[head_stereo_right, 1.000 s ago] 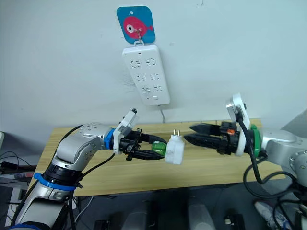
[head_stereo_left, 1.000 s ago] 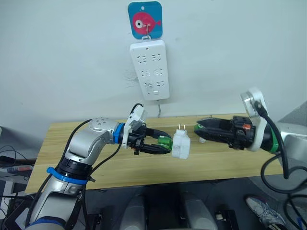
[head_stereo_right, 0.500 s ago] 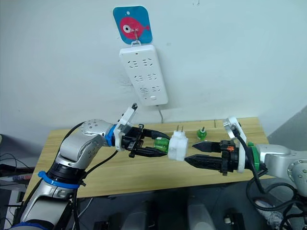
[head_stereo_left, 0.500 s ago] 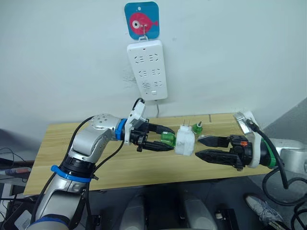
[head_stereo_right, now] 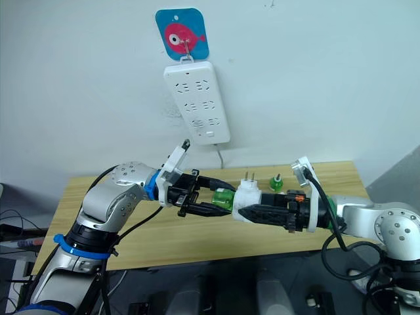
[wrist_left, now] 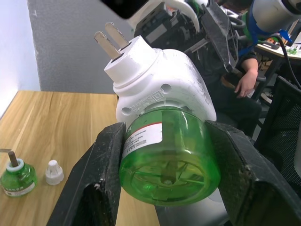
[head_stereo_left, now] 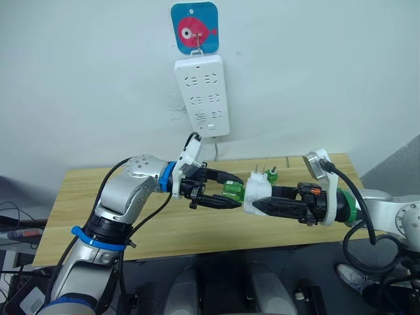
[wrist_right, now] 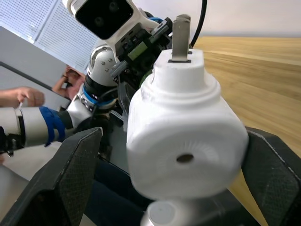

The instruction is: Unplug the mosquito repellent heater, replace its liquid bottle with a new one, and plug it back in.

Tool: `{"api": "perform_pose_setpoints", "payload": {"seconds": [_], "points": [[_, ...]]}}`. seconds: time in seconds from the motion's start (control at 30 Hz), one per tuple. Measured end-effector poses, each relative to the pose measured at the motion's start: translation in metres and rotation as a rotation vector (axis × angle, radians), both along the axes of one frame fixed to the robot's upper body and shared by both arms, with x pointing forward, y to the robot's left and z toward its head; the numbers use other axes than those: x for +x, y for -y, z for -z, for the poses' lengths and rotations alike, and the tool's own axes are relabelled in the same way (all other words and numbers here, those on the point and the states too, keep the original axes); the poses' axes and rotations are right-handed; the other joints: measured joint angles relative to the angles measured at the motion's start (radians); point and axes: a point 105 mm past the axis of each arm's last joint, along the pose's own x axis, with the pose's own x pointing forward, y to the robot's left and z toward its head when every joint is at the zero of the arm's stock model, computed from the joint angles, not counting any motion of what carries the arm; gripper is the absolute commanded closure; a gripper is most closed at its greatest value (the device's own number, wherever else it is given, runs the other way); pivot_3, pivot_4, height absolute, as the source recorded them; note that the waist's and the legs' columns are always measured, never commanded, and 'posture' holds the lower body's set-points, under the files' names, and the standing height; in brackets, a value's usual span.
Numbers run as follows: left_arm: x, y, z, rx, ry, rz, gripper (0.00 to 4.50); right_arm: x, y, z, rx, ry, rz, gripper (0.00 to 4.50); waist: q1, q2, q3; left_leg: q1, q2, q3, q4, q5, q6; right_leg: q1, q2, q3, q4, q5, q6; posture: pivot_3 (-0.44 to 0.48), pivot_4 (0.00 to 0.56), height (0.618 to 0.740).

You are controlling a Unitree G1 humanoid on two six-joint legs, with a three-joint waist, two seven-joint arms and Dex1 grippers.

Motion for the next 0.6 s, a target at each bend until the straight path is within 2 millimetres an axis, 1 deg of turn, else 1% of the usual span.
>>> {"api": "perform_pose_setpoints", "payload": {"seconds": [0.13, 0.3, 0.43, 0.5, 0.6], "points": [[-0.0021, 0.0025, -0.0022, -0.016, -0.009, 0.011, 2.18, 0.0013, -0.0028, 0.0017, 0.002, -0.017, 0.003, 1.51, 0.000, 0.000, 0.000, 0.000, 0.000, 0.000, 0.000, 0.000, 0.000, 0.000, 0.000, 0.000, 0.000, 0.000, 0.000, -0.204, 0.202, 0.740], [-0.0024, 0.0023, -0.0043, -0.020, -0.008, 0.004, 2.18, 0.0013, -0.0030, 0.0003, 0.012, -0.024, 0.007, 1.48, 0.000, 0.000, 0.000, 0.000, 0.000, 0.000, 0.000, 0.000, 0.000, 0.000, 0.000, 0.000, 0.000, 0.000, 0.000, -0.208, 0.203, 0.740], [-0.0024, 0.0022, -0.0029, -0.012, -0.046, -0.002, 2.18, 0.0015, -0.0030, 0.0006, 0.010, -0.025, 0.010, 1.48, 0.000, 0.000, 0.000, 0.000, 0.000, 0.000, 0.000, 0.000, 0.000, 0.000, 0.000, 0.000, 0.000, 0.000, 0.000, -0.208, 0.203, 0.740], [-0.0016, 0.0020, -0.0026, 0.001, -0.074, -0.008, 1.45, 0.0017, -0.0029, 0.0009, 0.007, -0.024, 0.011, 1.48, 0.000, 0.000, 0.000, 0.000, 0.000, 0.000, 0.000, 0.000, 0.000, 0.000, 0.000, 0.000, 0.000, 0.000, 0.000, -0.212, 0.206, 0.740], [0.0048, -0.0046, -0.0005, 0.068, -0.113, -0.051, 0.60, 0.0025, -0.0032, -0.0015, -0.012, 0.011, 0.009, 1.48, 0.000, 0.000, 0.000, 0.000, 0.000, 0.000, 0.000, 0.000, 0.000, 0.000, 0.000, 0.000, 0.000, 0.000, 0.000, -0.211, 0.208, 0.740]]}}
